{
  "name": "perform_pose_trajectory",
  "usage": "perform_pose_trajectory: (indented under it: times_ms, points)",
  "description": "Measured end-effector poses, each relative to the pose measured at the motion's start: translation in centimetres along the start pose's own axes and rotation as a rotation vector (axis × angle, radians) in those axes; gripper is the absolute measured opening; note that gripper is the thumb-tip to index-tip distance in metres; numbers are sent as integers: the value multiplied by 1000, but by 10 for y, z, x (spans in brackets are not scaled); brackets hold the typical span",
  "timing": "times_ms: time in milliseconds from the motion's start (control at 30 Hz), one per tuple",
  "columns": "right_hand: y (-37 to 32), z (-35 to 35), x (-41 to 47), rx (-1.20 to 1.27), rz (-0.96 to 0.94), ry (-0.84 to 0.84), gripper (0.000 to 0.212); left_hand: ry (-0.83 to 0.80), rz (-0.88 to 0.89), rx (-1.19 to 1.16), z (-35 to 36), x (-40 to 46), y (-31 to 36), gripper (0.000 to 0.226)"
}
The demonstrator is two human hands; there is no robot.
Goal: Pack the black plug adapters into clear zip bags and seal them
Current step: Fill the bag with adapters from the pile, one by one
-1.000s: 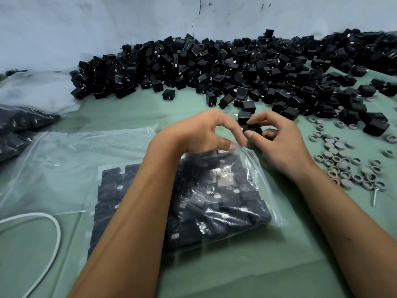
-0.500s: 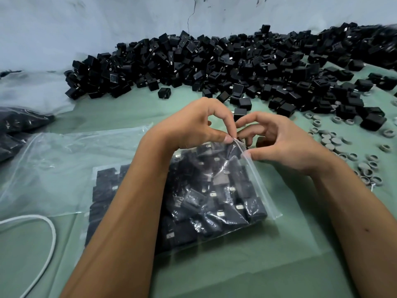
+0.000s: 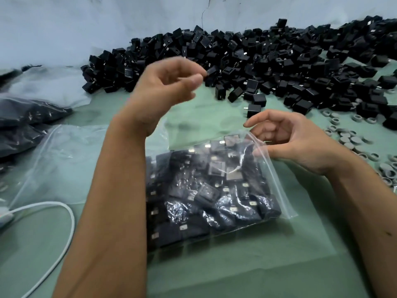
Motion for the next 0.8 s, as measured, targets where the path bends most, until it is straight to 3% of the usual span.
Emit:
perform_pose_trajectory:
  times_ms: [100, 233, 467, 800]
  points:
    - [0, 2, 1, 9, 17, 19, 43, 242, -44, -357, -41, -4, -3, 5]
    - [1, 5, 2, -4, 23, 52, 39, 427, -94, -711, -71, -14, -14, 15]
    - [-1, 14, 5, -109, -16, 36, 40, 553, -132, -828, -86, -21, -27, 21]
    - [-4, 27, 7, -86, -21, 14, 48, 550, -146, -835, -83, -20, -30, 23]
Point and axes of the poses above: each hand's wrist, its own x-axis towards the middle knuckle, its own z-axis out of the palm, y = z × x, the point moved 9 cm from there along x, towards the middle knuckle, and after that the axes turned 2 degrees about -z, right-handed, at the moved point
